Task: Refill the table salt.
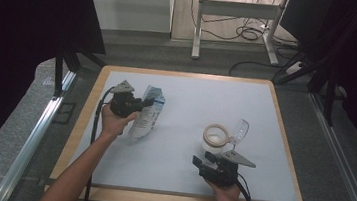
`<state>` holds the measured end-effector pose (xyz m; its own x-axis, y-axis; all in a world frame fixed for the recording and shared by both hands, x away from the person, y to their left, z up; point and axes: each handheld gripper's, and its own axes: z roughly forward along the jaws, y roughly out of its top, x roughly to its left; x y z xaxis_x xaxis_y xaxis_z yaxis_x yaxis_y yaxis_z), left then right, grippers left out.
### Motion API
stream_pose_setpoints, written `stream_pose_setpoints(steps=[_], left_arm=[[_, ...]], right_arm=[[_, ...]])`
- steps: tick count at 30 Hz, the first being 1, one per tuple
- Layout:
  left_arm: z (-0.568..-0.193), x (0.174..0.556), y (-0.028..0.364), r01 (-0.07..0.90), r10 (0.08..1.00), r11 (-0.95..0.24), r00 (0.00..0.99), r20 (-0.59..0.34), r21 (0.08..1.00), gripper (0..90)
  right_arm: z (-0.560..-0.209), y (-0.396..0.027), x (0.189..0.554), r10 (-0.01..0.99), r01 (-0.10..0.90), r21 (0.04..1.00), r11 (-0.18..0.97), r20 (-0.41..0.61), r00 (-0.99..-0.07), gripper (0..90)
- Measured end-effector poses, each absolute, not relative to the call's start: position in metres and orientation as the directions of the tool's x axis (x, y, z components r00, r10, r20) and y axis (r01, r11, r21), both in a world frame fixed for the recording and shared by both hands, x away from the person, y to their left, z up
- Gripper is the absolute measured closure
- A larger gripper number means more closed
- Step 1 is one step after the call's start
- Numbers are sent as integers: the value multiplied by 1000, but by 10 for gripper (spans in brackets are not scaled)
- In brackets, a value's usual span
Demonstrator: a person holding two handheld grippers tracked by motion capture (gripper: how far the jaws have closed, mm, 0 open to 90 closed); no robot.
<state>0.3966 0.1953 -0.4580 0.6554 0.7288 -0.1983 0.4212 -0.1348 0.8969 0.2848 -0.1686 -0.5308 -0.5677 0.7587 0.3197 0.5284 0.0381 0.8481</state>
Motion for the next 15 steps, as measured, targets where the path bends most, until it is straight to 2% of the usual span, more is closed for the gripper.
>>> stream_pose_setpoints(steps=[15], left_arm=[[-459,375,210,392,750,-185,649,-129,901,882]], right_arm=[[-525,-171,279,757,504,863,27,311,-575,410]])
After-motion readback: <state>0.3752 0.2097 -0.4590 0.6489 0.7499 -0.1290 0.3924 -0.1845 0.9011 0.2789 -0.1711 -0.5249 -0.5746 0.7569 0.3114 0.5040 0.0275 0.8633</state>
